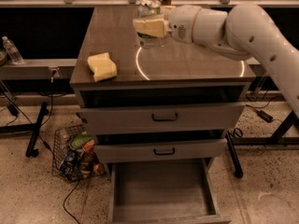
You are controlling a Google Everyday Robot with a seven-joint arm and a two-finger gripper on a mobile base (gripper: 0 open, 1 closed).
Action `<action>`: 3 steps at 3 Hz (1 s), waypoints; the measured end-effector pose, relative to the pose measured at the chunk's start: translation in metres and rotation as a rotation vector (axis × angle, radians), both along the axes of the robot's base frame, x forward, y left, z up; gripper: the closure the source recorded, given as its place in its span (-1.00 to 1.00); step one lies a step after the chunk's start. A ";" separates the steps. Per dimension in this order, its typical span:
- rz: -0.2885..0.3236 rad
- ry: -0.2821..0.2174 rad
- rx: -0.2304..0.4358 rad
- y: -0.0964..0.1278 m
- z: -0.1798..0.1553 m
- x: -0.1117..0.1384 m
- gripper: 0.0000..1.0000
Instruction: Place 7up can into bottom drawer
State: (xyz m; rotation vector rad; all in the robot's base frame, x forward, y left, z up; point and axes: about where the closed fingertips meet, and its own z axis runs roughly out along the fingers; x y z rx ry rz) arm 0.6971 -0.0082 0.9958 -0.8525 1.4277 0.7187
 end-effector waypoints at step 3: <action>0.005 0.055 -0.006 -0.016 -0.028 -0.017 1.00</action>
Offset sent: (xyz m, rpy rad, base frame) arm -0.0165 -0.0259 -0.0264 -0.0151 0.0427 -0.0265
